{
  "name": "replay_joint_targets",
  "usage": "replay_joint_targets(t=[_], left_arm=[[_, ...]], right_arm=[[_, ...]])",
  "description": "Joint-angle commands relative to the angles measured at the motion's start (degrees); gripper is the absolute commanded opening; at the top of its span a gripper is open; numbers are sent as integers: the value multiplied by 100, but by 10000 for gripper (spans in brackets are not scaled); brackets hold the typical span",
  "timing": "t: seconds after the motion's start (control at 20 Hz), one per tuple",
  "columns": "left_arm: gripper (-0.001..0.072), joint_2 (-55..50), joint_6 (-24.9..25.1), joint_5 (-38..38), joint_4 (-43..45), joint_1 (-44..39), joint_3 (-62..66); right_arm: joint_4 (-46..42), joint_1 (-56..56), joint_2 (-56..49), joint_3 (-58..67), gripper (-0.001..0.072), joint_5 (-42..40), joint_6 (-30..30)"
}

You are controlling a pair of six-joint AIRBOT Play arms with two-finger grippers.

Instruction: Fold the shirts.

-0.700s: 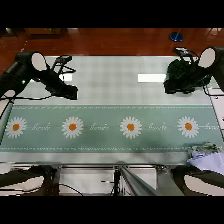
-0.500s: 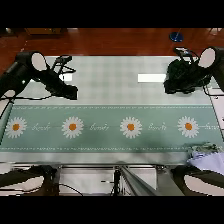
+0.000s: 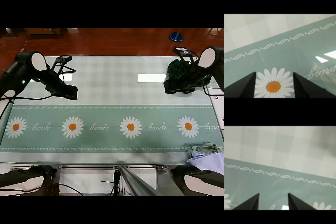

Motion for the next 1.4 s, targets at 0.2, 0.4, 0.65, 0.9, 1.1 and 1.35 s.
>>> replay_joint_targets(t=[0.2, 0.4, 0.65, 0.9, 1.1, 1.35], left_arm=[[544, -9, 2, 4, 0, -4, 7], [544, -59, 0, 26, -2, -4, 4], [544, -175, 2, 48, -39, -9, 4], [546, -304, 24, 514, 7, 57, 39], [545, -254, 140, 699, 4, 225, 758], [546, -256, 240, 649, 2, 295, 1274]], right_arm=[[0, 4, -2, -2, 415, -11, -2], [-22, 4, -2, -2, 415, -560, -35], [-175, 2, -2, -2, 416, -1244, -70], [-2020, -4, -9, 0, 417, -3355, -66], [-2697, -855, -269, 269, 464, -4242, 1215], [203, -2632, -1036, 363, 541, -4028, 1132]])
